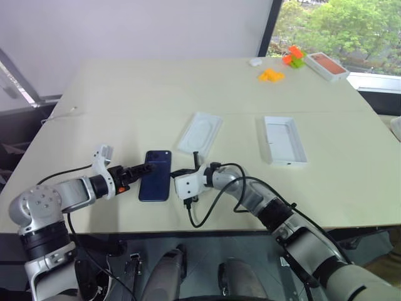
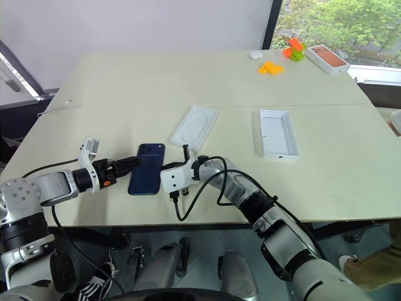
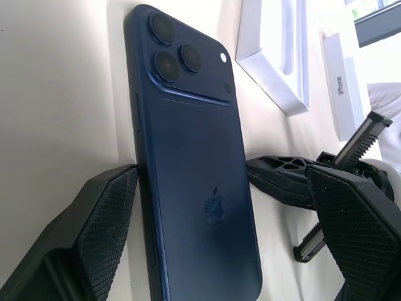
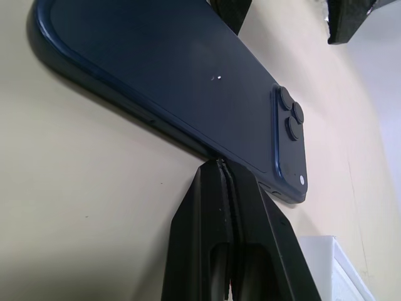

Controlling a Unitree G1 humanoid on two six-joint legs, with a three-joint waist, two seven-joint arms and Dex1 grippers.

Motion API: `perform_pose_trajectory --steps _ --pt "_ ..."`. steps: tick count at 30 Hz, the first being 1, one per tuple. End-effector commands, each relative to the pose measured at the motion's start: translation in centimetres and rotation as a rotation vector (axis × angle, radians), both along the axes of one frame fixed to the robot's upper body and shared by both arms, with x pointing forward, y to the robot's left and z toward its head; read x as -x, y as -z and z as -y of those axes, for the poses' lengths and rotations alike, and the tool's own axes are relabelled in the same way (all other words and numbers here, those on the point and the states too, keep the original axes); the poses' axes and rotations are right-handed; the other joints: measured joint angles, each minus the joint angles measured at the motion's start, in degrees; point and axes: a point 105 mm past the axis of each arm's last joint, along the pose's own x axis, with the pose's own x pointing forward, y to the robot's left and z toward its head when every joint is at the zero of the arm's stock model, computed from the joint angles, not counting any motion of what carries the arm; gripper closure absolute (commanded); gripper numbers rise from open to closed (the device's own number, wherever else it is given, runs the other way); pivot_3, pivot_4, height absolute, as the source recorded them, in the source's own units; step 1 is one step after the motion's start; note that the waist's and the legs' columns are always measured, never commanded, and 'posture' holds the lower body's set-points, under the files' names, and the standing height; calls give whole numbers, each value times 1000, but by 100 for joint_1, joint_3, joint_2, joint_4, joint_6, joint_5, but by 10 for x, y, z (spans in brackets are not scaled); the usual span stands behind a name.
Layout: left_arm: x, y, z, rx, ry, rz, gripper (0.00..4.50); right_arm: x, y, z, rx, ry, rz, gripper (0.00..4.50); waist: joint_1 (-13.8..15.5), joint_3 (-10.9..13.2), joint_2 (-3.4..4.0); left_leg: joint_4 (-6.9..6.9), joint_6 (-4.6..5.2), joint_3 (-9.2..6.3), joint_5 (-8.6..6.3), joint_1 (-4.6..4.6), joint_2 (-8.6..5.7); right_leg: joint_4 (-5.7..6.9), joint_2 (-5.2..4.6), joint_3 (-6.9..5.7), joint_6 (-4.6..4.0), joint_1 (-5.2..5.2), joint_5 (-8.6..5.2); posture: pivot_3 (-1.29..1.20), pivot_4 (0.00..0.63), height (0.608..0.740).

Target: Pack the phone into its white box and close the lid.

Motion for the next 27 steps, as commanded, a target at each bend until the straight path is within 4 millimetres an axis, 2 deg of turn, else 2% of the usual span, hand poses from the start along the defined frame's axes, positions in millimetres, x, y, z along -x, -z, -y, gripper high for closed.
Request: perform_pose_trajectory --steps 1,3,4,8,15,19,23,27 --pt "6 -4 27 57 110 0 0 13 -7 -22 -44 -71 9 4451 0 0 0 0 0 0 0 0 0 -1 0 0 0 0 0 0 150 740" --pt "3 -14 29 137 110 34 0 12 -9 -22 -48 -66 12 4451 0 0 0 0 0 0 0 0 0 -4 0 1 0 1 0 0 150 740" --pt "5 -18 32 117 127 54 0 11 -10 -22 -50 -65 11 4451 2 2 -3 0 0 0 0 0 0 -4 0 0 0 0 0 0 150 740" --pt "5 -9 31 80 110 21 0 12 -12 -23 -65 -64 1 4451 1 3 -5 -1 0 -1 0 -2 0 -10 0 1 0 0 0 0 150 740" --pt "4 -21 24 95 97 67 0 13 -12 -23 -65 -67 -1 4451 4 3 -5 -7 0 -1 0 -15 0 -17 0 0 1 -11 -1 0 150 740" --pt "0 -35 20 153 86 112 0 14 -11 -23 -67 -70 -8 4451 8 3 -5 -6 -3 -3 1 -45 0 -17 1 -2 3 -47 1 0 150 740" --pt "1 -41 23 159 103 134 0 16 -11 -24 -69 -75 -12 4451 4 2 -11 -5 -6 -1 3 -53 0 -17 2 -4 7 -54 2 0 150 740" --pt "5 -23 24 64 102 65 0 16 -11 -24 -73 -75 -17 4451 -10 1 -13 -7 -6 -1 4 -51 0 -17 3 -3 27 -54 10 0 150 740"
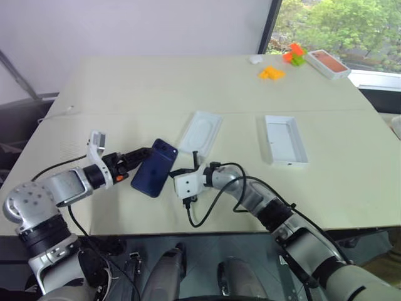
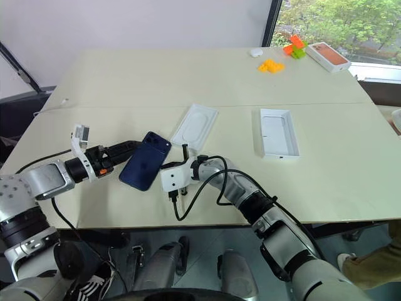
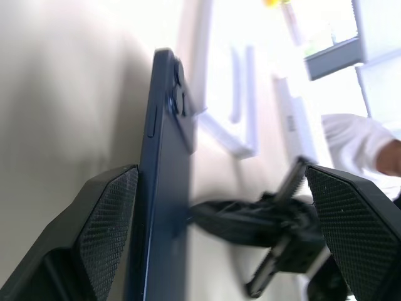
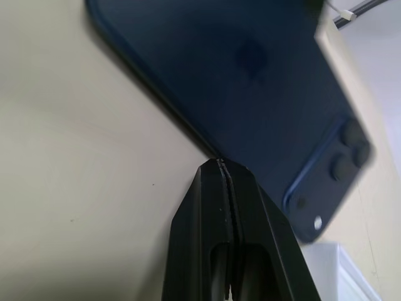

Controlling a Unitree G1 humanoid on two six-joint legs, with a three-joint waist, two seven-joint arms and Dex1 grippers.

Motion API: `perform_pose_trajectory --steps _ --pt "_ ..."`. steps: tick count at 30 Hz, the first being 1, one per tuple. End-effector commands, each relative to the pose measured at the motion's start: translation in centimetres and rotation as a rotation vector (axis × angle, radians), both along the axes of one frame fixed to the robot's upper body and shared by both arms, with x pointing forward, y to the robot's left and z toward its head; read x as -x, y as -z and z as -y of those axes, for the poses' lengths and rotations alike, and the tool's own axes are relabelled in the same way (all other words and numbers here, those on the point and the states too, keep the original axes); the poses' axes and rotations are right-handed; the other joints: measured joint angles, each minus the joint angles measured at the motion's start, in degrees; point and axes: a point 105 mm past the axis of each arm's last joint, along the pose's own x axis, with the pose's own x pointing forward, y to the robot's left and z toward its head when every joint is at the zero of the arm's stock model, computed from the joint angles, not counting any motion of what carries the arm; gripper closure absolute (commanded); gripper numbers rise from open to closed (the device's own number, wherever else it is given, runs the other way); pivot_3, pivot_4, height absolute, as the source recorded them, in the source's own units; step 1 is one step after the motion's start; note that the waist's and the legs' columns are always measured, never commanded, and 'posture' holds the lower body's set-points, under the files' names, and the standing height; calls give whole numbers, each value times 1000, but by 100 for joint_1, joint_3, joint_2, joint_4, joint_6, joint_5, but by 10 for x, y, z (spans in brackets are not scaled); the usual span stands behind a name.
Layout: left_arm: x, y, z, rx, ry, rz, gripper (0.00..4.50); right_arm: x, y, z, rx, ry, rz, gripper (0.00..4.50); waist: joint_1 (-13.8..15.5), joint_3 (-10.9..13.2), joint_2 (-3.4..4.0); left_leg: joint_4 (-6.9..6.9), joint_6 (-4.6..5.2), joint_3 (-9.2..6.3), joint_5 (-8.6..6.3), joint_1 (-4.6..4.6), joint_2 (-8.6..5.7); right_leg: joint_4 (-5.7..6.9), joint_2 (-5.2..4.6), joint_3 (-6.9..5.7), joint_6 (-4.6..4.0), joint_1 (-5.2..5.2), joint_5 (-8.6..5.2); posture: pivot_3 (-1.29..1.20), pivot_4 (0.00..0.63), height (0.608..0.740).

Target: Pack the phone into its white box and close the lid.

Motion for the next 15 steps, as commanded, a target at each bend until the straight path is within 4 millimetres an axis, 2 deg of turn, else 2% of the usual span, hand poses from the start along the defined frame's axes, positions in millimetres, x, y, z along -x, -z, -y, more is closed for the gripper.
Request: perform_pose_trajectory --steps 1,9,15 --pt "12 20 21 -40 109 -82 0 15 -8 -22 -50 -69 0 4451 -10 1 1 -2 0 -1 0 0 2 0 2 0 1 -2 0 0 150 740" --pt "18 37 13 -69 99 -146 0 13 -10 -19 -66 -52 -16 4451 15 16 -21 -14 -2 -5 1 -9 1 -2 3 -3 2 -15 0 0 150 740" --pt "12 38 8 -53 59 -150 0 14 -11 -18 -71 -50 -26 4451 18 15 -22 -15 -2 -5 0 -9 1 -2 2 -2 -13 -15 -8 0 150 740"
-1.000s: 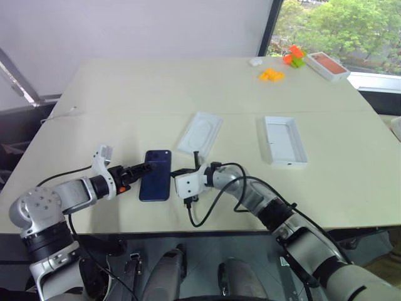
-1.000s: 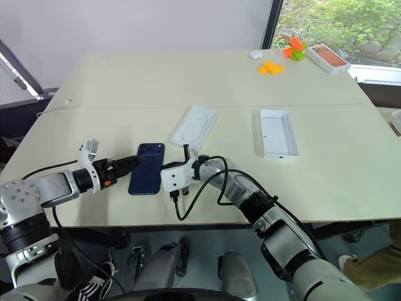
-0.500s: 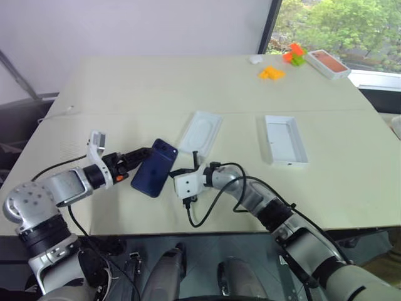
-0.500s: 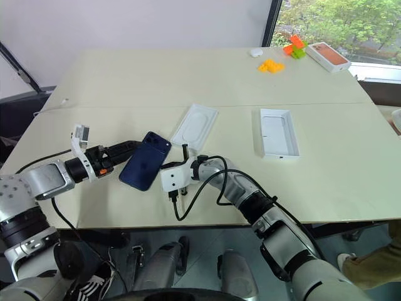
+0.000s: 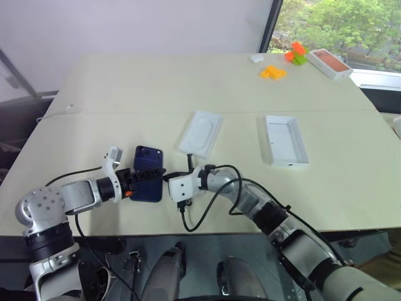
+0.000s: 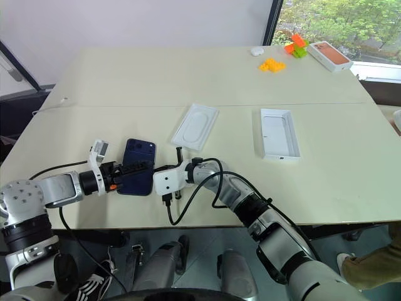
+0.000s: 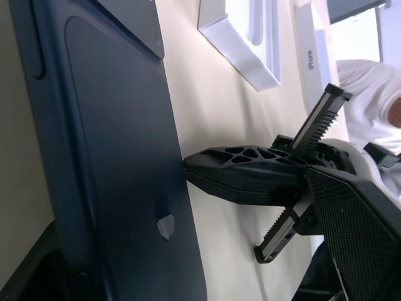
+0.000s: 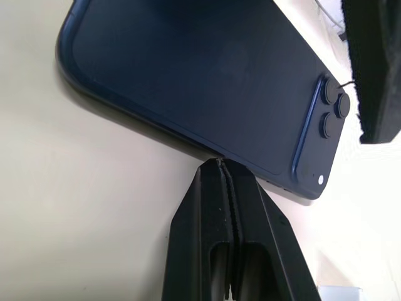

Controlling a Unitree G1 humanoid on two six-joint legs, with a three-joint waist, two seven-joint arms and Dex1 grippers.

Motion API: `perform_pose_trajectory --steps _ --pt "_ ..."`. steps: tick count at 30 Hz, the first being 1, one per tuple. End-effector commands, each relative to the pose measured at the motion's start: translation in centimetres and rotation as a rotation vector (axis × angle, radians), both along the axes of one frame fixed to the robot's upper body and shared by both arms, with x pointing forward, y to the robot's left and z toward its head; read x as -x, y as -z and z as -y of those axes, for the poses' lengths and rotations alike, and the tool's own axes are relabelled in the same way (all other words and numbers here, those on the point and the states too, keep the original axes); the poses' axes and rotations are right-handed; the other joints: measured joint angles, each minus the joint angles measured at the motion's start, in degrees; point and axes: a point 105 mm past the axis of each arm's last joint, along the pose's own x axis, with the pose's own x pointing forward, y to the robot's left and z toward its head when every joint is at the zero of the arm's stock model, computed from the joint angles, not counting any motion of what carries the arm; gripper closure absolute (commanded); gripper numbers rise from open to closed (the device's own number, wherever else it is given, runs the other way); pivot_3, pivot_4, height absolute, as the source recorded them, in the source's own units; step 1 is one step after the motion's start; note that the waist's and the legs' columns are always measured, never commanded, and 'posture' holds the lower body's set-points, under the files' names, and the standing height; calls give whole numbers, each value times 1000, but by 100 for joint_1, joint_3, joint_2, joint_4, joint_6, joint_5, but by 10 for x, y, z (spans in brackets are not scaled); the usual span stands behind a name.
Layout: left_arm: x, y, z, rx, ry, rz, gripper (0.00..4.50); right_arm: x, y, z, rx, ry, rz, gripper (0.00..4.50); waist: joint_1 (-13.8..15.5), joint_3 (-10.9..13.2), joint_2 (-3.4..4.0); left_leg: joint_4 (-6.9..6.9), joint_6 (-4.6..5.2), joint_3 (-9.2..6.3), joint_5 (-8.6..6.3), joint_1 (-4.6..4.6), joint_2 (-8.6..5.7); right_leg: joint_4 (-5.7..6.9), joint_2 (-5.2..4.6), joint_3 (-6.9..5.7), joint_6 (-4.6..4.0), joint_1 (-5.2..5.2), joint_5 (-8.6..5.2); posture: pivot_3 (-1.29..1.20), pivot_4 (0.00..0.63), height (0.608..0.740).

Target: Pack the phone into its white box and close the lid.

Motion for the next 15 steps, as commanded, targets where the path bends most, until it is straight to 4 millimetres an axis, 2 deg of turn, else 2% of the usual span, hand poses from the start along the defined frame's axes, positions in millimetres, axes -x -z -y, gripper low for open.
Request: perform_pose_trajectory --steps 1,4,5,6,9,13,15 --pt "-1 3 -6 -14 -25 -13 0 5 -10 -6 -37 -25 11 4451 1 0 0 0 0 0 0 0 0 0 0 0 0 0 0 0 150 740" --pt "0 4 -8 -10 -31 -19 0 5 -9 -6 -36 -23 12 4451 -1 0 0 0 0 0 0 0 0 0 0 0 -2 1 -1 0 150 740" --pt "0 3 -9 5 -34 -15 554 5 -10 -6 -36 -23 12 4500 -4 0 0 0 0 0 0 0 0 0 0 0 -2 1 -1 0 150 740" --pt "0 2 -9 15 -36 -11 888 5 -10 -6 -36 -23 12 4500 -6 0 0 0 0 0 0 0 0 0 0 0 -2 0 -1 0 150 740" --pt "-1 0 -11 20 -45 -2 2318 5 -10 -7 -37 -25 11 4500 1 1 -2 -1 0 0 0 -6 0 -1 0 0 -1 -6 -1 0 150 740" --pt "-1 2 -13 20 -52 -10 4420 5 -10 -7 -35 -26 10 4500 7 1 -3 -2 0 0 0 -8 0 -1 0 0 1 -7 1 0 150 740" --pt "-1 2 -13 28 -58 -11 4473 4 -11 -7 -36 -23 12 4500 2 2 -1 -1 0 -1 0 -6 0 -1 0 -1 -1 -4 -1 0 150 740"
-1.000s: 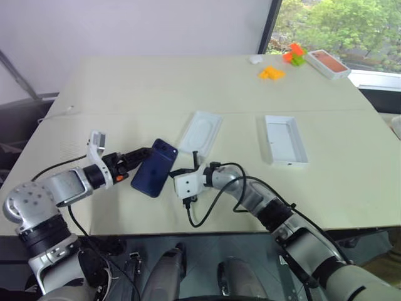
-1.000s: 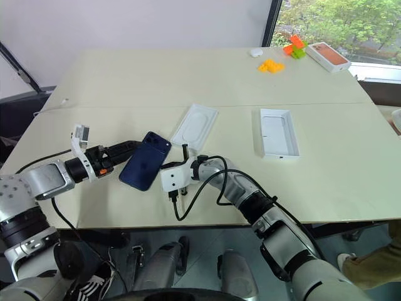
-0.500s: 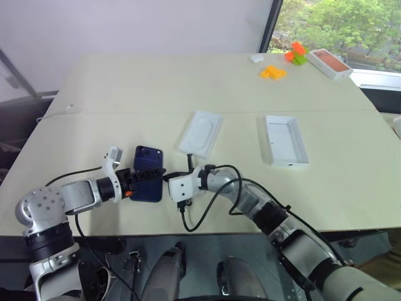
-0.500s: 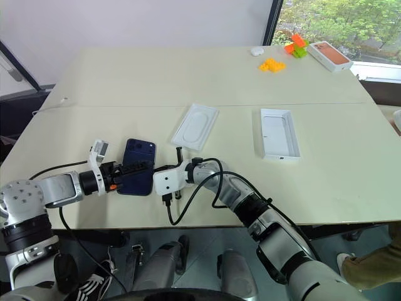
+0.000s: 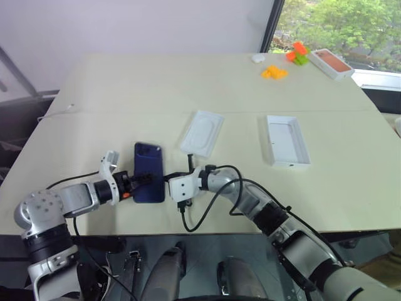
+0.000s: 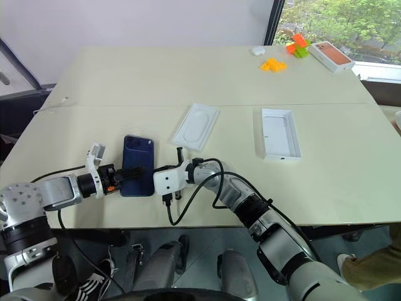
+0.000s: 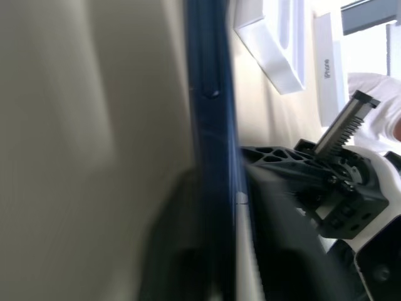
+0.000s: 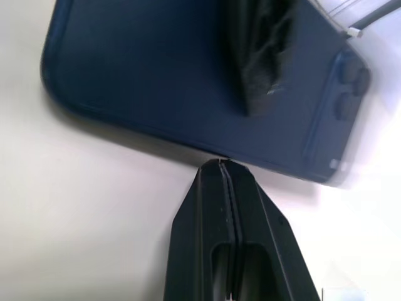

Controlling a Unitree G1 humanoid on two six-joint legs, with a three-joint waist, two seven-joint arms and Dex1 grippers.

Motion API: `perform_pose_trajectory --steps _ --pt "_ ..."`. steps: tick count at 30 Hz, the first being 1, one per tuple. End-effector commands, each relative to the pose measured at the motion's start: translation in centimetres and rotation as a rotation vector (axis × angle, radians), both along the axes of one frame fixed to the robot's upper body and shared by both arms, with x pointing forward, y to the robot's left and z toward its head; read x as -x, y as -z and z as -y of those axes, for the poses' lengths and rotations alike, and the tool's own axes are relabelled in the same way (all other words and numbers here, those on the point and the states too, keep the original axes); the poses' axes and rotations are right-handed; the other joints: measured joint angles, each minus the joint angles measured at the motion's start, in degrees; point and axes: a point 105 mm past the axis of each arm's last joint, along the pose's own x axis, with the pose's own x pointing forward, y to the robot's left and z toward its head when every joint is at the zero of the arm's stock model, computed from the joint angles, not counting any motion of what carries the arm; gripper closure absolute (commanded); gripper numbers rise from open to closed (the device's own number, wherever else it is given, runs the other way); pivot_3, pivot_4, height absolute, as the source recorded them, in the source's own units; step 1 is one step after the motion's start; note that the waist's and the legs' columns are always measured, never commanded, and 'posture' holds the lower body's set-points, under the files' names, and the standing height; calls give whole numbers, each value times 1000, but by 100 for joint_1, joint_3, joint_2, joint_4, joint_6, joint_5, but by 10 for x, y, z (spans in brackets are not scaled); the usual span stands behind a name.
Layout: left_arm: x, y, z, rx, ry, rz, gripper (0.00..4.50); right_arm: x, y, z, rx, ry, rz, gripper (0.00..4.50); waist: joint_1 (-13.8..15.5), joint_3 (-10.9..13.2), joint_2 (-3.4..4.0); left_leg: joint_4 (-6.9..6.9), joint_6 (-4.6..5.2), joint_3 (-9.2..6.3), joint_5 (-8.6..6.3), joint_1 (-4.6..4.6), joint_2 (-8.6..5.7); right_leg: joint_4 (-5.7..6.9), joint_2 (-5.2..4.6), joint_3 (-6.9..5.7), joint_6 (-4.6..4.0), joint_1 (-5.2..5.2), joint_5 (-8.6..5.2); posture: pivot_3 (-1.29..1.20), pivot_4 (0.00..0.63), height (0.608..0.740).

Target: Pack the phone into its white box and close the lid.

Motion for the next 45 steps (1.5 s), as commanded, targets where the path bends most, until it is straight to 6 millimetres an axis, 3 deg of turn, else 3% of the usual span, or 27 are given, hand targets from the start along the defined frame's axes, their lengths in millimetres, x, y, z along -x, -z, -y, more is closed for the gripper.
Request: perform_pose_trajectory --steps 1,5,11,14,21,24,27,32,37,44,45 --pt "-1 -2 -8 -10 -35 13 4473 4 -11 -7 -30 -26 24 4500 -4 0 1 0 0 0 0 -1 0 0 0 1 0 -2 0 0 150 740" --pt "0 -2 -8 3 -35 12 4473 2 -12 -6 -27 -18 30 4500 -4 1 1 -1 0 0 0 -1 0 0 0 1 -1 -2 0 0 150 740" --pt "1 -20 -8 98 -23 89 4473 1 -18 0 -66 0 -27 4500 -3 5 -4 -1 0 0 0 -3 0 0 0 1 0 -4 0 0 150 740" --pt "4 -27 -14 112 -20 129 4500 3 -35 7 -177 15 -187 3665 2 10 -9 -2 0 0 0 -10 0 -4 0 0 0 -8 0 0 150 740" --pt "4 -49 -36 17 -40 288 4500 4 -86 29 -375 62 -421 119 1 13 -6 -8 0 -1 -1 -46 1 -5 -3 2 -3 -43 0 0 150 740" --pt "-2 -65 -47 -22 -73 415 4500 -11 -94 40 -358 153 -403 48 3 13 -2 -9 0 1 0 -100 1 -5 -5 4 -6 -99 2 0 150 740" --pt "-4 -72 -44 -25 -49 446 4500 -40 -84 54 -247 312 -363 48 7 14 -2 -10 0 8 0 -114 0 -8 -9 6 -5 -113 2 0 150 740" --pt "-7 -84 -41 8 -63 502 4500 -54 -72 56 -185 401 -420 48 4 14 -4 -29 1 9 2 -115 0 -10 -9 6 7 -121 8 0 150 740" --pt "-4 -84 -39 19 -59 499 4500 -58 -63 56 -166 453 -532 48 -26 14 -5 -54 1 12 23 -115 0 -9 -8 6 10 -128 9 0 150 740" --pt "-3 -78 -34 21 -68 473 4500 -60 -51 57 -114 491 -561 48 -26 14 -5 -57 -6 12 30 -108 1 0 -5 4 11 -123 10 0 150 740" --pt "-2 -77 -34 23 -67 464 4500 -59 -50 57 -117 492 -573 568 -26 14 -5 -56 -6 12 30 -108 1 0 -5 4 11 -122 10 0 150 740"
